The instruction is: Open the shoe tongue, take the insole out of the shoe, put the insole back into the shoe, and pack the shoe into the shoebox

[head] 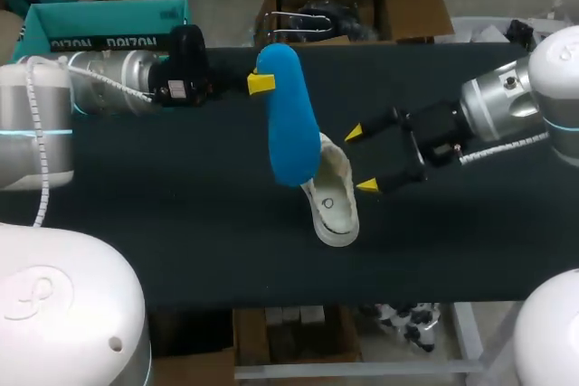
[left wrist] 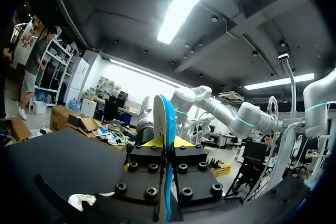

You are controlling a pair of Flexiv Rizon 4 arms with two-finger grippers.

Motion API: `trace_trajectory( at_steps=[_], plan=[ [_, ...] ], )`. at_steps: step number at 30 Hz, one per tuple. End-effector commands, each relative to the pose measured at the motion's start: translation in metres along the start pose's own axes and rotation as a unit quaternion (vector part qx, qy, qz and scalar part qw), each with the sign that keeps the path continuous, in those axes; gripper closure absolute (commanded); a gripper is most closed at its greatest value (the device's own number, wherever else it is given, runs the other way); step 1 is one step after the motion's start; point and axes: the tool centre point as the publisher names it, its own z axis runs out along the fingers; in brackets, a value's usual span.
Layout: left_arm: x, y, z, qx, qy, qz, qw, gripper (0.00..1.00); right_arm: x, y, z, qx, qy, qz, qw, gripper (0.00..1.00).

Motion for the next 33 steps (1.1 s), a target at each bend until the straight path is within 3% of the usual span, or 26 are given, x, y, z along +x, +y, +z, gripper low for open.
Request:
trace_trajectory(
  at_steps=[1, 11, 15, 19, 21, 33],
  plan=[
    [-0.002, 0.01, 0.018, -0.007, 0.001, 0.022, 1.0, 1.0, -0.002, 0.004, 0.0, 0.034, 0.003, 0.001, 0.999, 0.0],
    [-0.003, 0.033, 0.042, -0.026, 0.011, 0.075, 0.997, 1.0, -0.01, 0.004, 0.006, 0.064, 0.009, 0.016, 0.998, 0.02],
    [-0.002, 0.038, 0.049, -0.03, 0.023, 0.092, 0.995, 1.0, -0.01, 0.001, 0.008, 0.076, 0.008, 0.012, 0.997, 0.15],
    [-0.002, 0.042, 0.054, -0.033, 0.029, 0.102, 0.994, 1.0, -0.011, -0.002, 0.005, 0.074, 0.009, 0.015, 0.997, 0.44],
    [-0.002, 0.044, 0.055, -0.032, 0.032, 0.106, 0.993, 1.0, -0.011, -0.003, 0.005, 0.077, 0.01, 0.013, 0.997, 0.52],
    [-0.002, 0.057, 0.063, -0.025, 0.039, 0.14, 0.989, 1.0, -0.007, -0.003, 0.005, 0.097, 0.015, 0.004, 0.995, 0.55]
  ],
)
